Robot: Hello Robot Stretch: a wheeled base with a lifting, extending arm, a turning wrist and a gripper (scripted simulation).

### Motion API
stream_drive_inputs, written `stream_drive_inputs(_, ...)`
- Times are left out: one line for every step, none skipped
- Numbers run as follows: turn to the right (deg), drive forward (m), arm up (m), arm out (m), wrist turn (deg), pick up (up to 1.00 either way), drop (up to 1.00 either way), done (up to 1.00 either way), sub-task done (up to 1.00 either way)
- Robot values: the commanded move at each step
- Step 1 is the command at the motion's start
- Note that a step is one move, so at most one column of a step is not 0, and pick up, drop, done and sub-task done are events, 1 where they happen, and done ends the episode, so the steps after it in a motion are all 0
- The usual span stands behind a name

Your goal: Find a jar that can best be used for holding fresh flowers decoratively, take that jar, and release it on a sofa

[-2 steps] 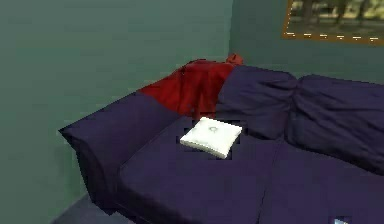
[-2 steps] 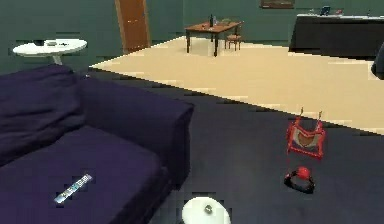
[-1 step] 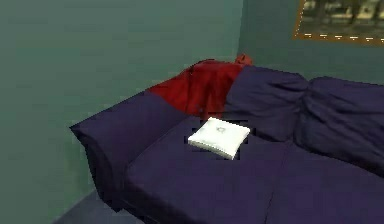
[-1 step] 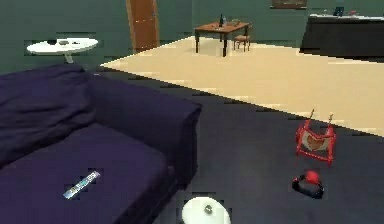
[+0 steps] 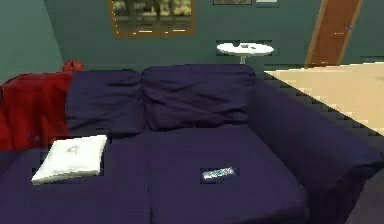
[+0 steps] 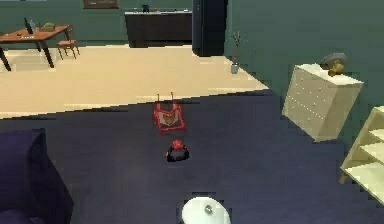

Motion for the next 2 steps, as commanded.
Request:
stream_drive_inputs(18.0, 0.0, 0.0, 0.0, 0.0, 0.0, 0.0, 0.0, 0.0)
stream_drive_inputs(-39.0, 0.0, 0.0, 0.0, 0.0, 0.0, 0.0, 0.0, 0.0)
